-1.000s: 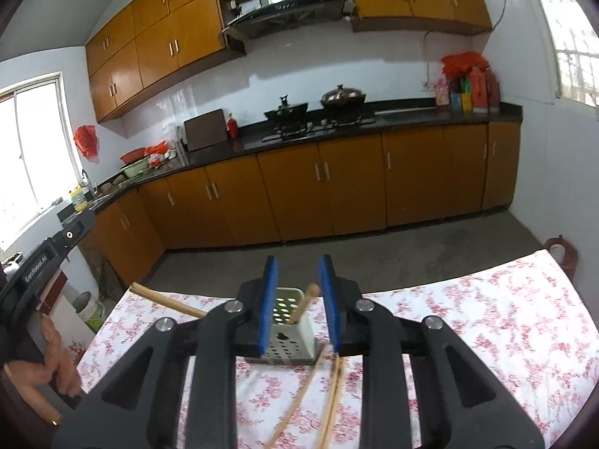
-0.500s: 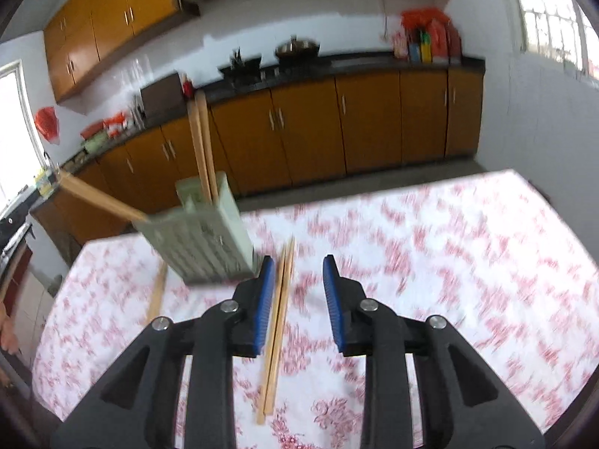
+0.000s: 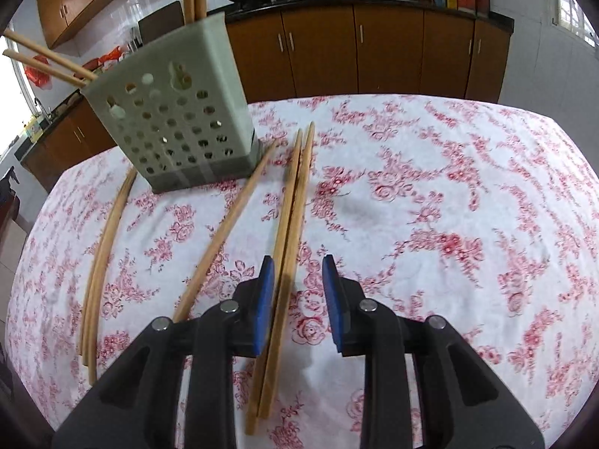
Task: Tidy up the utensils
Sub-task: 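Grasp a further chopstick with the right tool while the left tool grasps one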
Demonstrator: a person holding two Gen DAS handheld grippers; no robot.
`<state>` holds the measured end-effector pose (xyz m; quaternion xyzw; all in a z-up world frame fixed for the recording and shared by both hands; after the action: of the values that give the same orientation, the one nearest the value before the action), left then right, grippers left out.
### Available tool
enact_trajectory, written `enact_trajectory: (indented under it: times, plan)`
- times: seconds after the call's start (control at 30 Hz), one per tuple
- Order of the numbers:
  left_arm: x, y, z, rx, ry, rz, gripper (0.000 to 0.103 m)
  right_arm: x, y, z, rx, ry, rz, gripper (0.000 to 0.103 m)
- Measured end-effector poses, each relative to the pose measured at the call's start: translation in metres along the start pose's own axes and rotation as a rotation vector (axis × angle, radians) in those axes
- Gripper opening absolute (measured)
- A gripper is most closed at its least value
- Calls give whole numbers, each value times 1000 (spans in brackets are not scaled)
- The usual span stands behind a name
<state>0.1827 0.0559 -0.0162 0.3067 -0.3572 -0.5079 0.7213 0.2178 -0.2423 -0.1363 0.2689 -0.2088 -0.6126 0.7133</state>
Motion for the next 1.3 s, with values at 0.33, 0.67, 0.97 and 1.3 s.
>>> enact_trajectory:
  times: [0.33, 0.67, 0.97, 1.3]
  plan:
    - [0, -15, -13, -55, -5, -13, 27, 0, -2, -11, -22, -96, 78, 18]
    - [18, -54, -31, -218, -122, -49, 26, 62, -9, -4, -22, -228, -87, 8]
    - [34, -92, -44, -318, -130, -91, 26, 65, -15, -2, -16, -235, -66, 8]
    - [41, -104, -51, -341, -100, -120, 23, 64, -14, -1, -17, -231, -66, 8]
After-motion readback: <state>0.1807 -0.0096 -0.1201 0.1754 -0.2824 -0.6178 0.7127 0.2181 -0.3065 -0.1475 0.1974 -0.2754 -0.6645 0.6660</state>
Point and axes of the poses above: each gripper's, at about its wrist camera, not at the fingertips, and z roughly against the way its jaws point, x to its right, y to its top, the point moved 3 cm from there along -z, roughly the way its jaws point, and after that the axes turned 10 degrees about z, right-handed, at the moved point
